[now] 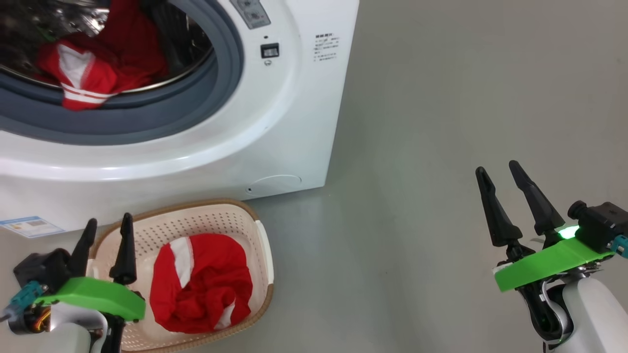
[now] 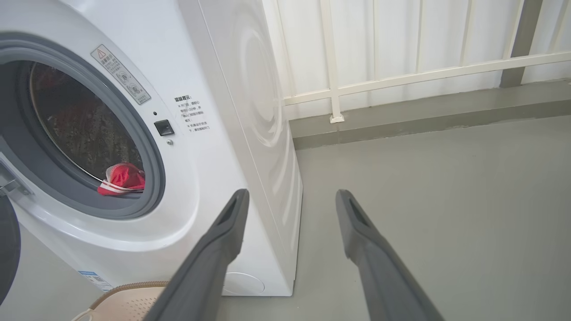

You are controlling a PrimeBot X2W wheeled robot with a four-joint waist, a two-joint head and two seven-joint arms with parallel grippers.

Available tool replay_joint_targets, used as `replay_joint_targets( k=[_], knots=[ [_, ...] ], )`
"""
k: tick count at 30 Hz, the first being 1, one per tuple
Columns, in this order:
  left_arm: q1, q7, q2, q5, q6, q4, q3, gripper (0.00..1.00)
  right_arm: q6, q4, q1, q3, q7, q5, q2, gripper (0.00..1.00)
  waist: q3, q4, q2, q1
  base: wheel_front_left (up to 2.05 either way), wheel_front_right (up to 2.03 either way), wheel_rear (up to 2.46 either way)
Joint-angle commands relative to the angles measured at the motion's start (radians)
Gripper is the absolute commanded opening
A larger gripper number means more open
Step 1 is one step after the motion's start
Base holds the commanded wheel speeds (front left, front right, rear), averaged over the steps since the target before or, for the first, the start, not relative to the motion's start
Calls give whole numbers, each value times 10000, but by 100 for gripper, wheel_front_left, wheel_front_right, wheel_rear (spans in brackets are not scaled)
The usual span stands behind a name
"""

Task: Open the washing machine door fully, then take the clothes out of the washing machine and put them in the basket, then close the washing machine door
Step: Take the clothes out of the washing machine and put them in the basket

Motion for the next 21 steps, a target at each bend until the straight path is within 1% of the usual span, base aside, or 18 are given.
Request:
replay_joint_targets(
  k=[1,7,8,21],
  knots=[
    [197,-124,266,137,68,-590,397,100,16,-202,256,174,-74,28,-167,100,-198,167,0,0,0,0,0],
    [864,-124,146,186,269,-2010,673,100,16,-200,375,166,-74,36,-261,100,-417,399,0,0,0,0,0],
    [864,-124,146,186,269,-2010,673,100,16,-200,375,166,-74,36,-261,100,-417,399,0,0,0,0,0],
    [2263,-32,94,400,928,-4899,792,100,16,-246,593,179,-74,13,-384,100,-885,645,0,0,0,0,0]
  ],
)
